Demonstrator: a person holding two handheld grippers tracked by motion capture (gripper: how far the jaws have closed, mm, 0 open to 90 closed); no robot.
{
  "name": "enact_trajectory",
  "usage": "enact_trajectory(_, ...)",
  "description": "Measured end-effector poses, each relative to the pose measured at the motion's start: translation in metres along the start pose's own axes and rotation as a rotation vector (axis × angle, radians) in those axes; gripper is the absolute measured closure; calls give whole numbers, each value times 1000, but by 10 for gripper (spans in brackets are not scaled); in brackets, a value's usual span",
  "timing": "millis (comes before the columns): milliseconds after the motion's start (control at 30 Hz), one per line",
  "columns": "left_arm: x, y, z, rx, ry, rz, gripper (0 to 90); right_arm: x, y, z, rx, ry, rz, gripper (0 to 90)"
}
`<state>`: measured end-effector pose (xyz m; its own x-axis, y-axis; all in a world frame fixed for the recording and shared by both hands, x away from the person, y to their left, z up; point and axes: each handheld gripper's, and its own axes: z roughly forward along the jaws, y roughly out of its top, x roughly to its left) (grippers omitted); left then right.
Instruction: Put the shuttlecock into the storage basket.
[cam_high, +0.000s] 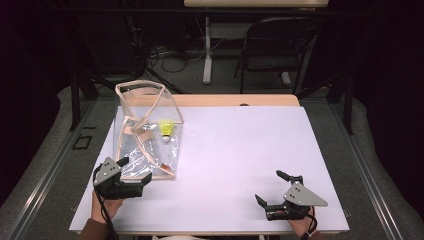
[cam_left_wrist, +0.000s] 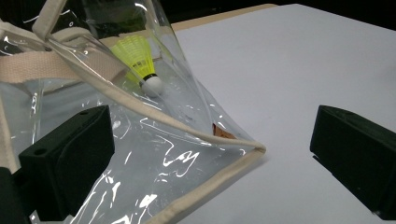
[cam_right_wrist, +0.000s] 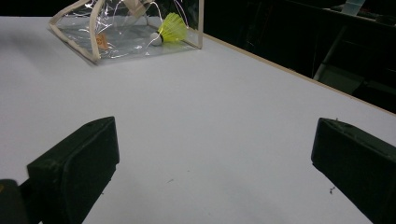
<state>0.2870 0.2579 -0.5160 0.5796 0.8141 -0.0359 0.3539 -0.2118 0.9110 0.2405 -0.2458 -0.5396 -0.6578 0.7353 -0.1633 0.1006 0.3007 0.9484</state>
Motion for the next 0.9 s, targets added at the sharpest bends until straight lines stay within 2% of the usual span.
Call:
enact_trajectory(533, -3, -22, 7, 14, -12, -15, 0, 0, 0, 0, 1, 0, 0, 5)
enact_trajectory(767, -6, -27, 7, -3, -13, 0, 0, 0, 0, 0, 1, 1, 0, 5)
enact_trajectory(900, -8, -30, 7, -12, -12, 23, 0, 0, 0, 0, 2, 2, 0, 5)
